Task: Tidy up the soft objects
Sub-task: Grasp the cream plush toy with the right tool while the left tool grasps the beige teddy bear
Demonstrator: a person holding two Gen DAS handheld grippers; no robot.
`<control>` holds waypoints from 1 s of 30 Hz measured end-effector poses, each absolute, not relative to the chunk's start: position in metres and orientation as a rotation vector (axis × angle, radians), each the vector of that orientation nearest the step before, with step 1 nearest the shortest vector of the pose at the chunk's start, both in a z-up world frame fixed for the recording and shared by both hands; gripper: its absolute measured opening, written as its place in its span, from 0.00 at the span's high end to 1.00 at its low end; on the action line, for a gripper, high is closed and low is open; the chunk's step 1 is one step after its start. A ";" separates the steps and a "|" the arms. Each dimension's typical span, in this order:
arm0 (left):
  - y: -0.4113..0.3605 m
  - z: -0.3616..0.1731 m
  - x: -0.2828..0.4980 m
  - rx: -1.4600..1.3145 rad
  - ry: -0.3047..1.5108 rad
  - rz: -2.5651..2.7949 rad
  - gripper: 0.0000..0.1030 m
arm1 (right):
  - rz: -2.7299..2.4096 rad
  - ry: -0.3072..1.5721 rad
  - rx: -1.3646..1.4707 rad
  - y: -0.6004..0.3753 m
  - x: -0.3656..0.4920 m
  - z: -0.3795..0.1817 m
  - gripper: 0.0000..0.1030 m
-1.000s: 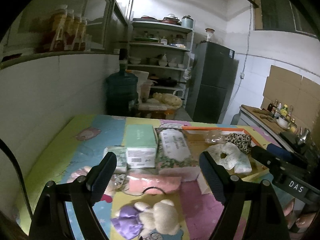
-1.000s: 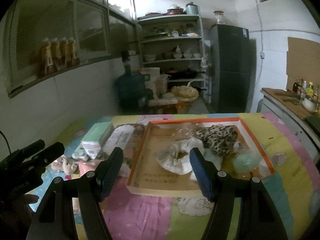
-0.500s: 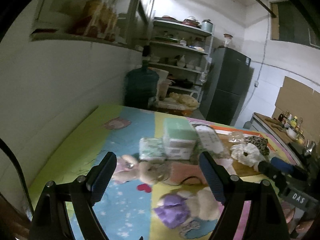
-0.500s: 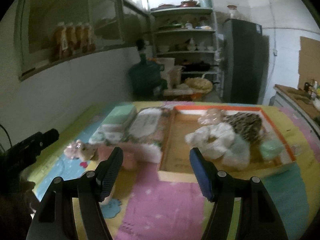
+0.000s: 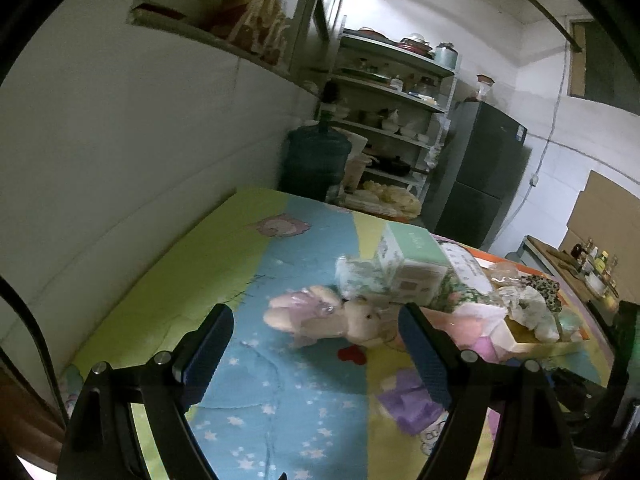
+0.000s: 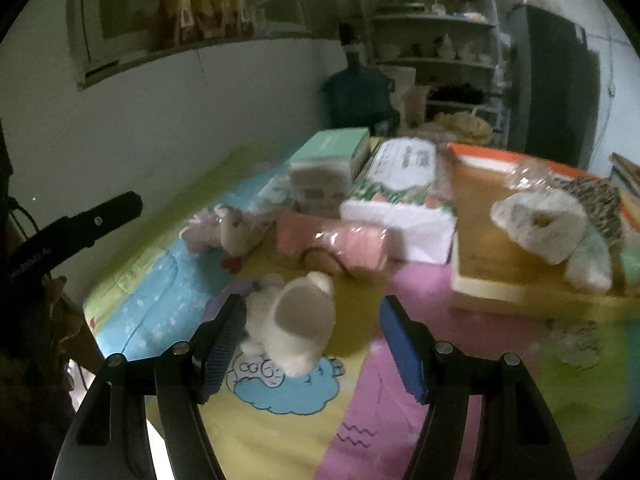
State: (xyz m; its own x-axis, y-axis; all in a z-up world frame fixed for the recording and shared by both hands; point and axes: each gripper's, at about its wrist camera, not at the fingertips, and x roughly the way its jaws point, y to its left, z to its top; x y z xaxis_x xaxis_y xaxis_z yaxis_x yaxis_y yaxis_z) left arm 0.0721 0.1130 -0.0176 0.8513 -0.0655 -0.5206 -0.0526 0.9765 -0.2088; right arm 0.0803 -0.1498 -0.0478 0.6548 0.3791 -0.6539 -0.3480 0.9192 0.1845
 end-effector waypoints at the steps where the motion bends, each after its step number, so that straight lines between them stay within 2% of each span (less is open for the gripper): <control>1: 0.116 -0.020 0.072 -0.225 0.555 -0.004 0.18 | 0.414 0.760 0.048 -0.148 0.082 -0.051 0.31; 4: 0.123 -0.024 0.072 -0.235 0.561 0.003 0.18 | 0.424 0.785 0.066 -0.147 0.089 -0.058 0.27; 12: 0.129 -0.032 0.078 -0.227 0.581 -0.004 0.18 | 0.516 0.862 0.116 -0.134 0.104 -0.078 0.27; 13: 0.130 -0.033 0.078 -0.223 0.584 -0.007 0.18 | 0.523 0.867 0.118 -0.134 0.103 -0.079 0.29; 14: 0.130 -0.034 0.079 -0.220 0.587 -0.009 0.18 | 0.524 0.864 0.113 -0.133 0.103 -0.079 0.43; 19: 0.126 -0.036 0.086 -0.176 0.591 -0.060 0.18 | 0.523 0.847 0.076 -0.131 0.098 -0.075 0.53; 30: 0.112 -0.039 0.129 0.240 0.605 -0.445 0.18 | 0.545 0.796 0.048 -0.138 0.085 -0.056 0.55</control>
State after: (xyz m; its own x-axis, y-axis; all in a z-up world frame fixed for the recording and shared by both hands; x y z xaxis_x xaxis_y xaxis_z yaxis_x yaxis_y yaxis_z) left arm 0.1291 0.1117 -0.0393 0.7321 -0.3313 -0.5952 0.4690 0.8789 0.0876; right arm 0.0849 -0.1377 -0.0563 0.5693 0.4819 -0.6660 -0.4469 0.8614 0.2412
